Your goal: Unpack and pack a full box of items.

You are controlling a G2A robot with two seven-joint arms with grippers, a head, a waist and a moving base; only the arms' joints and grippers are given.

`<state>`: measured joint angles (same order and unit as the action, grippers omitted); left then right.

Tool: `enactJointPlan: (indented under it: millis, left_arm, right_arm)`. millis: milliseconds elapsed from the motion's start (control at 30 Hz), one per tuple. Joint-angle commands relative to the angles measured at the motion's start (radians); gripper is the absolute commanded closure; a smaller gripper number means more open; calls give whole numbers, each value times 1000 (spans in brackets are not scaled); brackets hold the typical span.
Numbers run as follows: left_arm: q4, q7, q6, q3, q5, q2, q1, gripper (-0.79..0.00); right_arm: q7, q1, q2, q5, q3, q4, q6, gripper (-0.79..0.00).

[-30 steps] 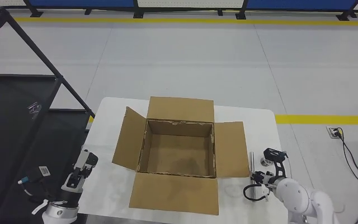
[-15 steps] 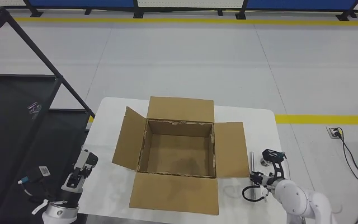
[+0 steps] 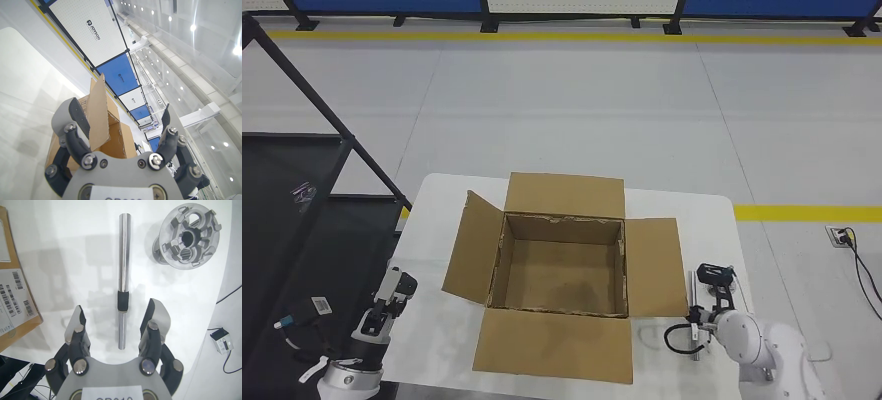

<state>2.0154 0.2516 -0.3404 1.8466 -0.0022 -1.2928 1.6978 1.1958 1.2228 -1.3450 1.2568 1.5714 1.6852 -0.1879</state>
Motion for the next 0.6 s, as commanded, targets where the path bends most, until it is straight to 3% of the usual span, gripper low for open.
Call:
enactJointPlan:
  millis: [0, 567]
  left_arm:
    - [0, 0, 0, 0, 0, 0, 0, -785]
    - [0, 0, 0, 0, 0, 0, 0, -785]
  right_arm:
    - [14, -8, 1, 20, -8, -9, -9, -357]
    - [46, -71, 7, 34, -33, -90, -15, -326]
